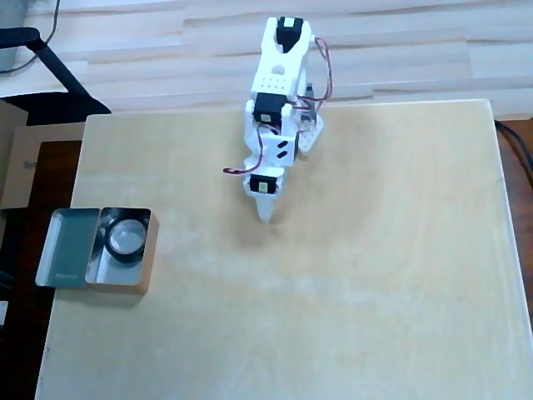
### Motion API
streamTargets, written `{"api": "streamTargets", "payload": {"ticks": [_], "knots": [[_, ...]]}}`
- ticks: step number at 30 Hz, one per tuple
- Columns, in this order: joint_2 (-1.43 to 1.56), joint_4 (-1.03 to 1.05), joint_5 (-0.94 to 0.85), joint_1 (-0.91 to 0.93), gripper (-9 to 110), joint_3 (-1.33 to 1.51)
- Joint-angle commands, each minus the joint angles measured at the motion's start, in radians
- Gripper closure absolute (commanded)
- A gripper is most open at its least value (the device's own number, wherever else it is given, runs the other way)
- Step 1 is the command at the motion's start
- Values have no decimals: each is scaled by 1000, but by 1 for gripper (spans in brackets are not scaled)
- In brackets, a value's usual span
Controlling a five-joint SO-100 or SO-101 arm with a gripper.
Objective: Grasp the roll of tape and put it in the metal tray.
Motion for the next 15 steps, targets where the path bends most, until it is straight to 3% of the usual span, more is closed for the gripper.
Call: {"api": "streamTargets", "payload": {"ticks": [1, 15], "knots": [[284, -15, -11, 9, 102, 5], [291, -18, -12, 0, 102, 14]]}}
